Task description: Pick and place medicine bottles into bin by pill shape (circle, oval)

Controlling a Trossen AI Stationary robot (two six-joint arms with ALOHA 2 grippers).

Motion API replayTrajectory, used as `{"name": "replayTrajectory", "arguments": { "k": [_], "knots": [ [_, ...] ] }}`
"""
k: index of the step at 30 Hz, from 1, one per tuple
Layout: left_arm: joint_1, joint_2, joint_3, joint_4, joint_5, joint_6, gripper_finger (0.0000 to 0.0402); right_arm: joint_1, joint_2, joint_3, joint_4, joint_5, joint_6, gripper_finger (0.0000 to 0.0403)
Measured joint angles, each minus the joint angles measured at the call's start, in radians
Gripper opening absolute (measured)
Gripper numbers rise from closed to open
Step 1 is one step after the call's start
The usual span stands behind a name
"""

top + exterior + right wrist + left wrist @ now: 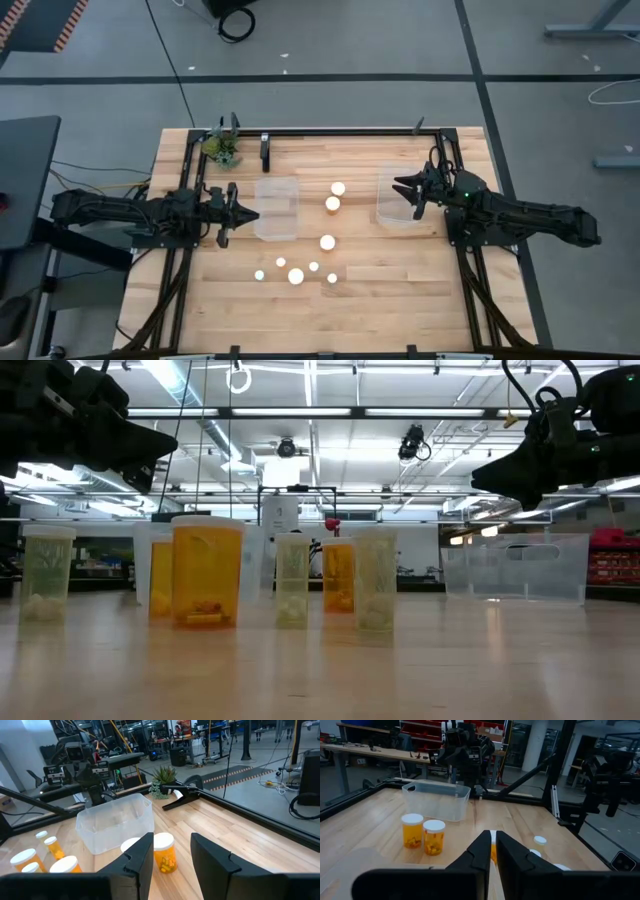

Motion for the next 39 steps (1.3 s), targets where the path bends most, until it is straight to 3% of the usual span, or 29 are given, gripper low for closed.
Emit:
{"name": "replayTrajectory", "arguments": {
  "k": [39],
  "knots": [
    [0.000,0.000,0.000,0.000,0.000,0.000,0.0032,0.000,0.000,0.000,0.000,0.000,0.000,0.0136]
  ]
}}
